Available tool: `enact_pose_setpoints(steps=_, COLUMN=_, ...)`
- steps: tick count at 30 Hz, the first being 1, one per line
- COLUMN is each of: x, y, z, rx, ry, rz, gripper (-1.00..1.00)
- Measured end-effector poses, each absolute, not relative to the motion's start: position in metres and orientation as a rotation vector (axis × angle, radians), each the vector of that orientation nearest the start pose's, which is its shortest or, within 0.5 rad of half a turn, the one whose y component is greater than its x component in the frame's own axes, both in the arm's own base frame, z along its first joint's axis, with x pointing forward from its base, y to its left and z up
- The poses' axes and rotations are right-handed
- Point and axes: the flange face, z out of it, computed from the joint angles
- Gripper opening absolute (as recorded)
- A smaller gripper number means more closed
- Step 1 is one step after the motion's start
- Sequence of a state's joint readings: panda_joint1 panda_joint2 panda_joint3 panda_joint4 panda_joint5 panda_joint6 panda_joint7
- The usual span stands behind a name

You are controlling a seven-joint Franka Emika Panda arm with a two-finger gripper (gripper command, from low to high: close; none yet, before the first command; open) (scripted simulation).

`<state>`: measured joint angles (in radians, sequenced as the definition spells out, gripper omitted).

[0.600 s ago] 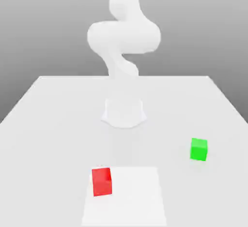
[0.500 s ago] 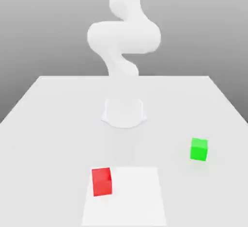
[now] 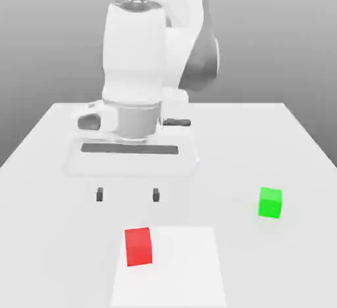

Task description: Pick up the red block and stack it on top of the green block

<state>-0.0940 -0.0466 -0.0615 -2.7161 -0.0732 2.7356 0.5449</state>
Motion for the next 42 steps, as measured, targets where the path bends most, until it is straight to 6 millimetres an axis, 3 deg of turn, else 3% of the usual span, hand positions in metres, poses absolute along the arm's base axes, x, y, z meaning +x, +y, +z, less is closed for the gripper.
enact_pose_setpoints(steps=2, x=0.392, y=-0.061, z=0.215, rx=-2.992, ry=0.965, rz=-0.029, gripper=0.00)
enact_pose_setpoints(steps=8, x=0.388, y=-0.060, z=0.153, rx=-2.992, ry=0.954, rz=-0.003, gripper=0.00)
enact_pose_setpoints(steps=9, x=0.387, y=-0.060, z=0.146, rx=-2.993, ry=0.953, rz=-0.001, gripper=-1.00)
enact_pose_setpoints(steps=16, x=0.387, y=-0.060, z=0.147, rx=-2.993, ry=0.954, rz=0.000, gripper=-1.00)
enact_pose_setpoints(steps=22, x=0.387, y=-0.060, z=0.199, rx=-2.991, ry=0.954, rz=-0.001, gripper=-1.00)
enact_pose_setpoints(steps=32, x=0.369, y=0.064, z=0.224, rx=-2.931, ry=1.142, rz=0.001, gripper=-1.00)
enact_pose_setpoints(steps=42, x=0.312, y=0.169, z=0.237, rx=-2.811, ry=1.410, rz=-0.002, gripper=-1.00)
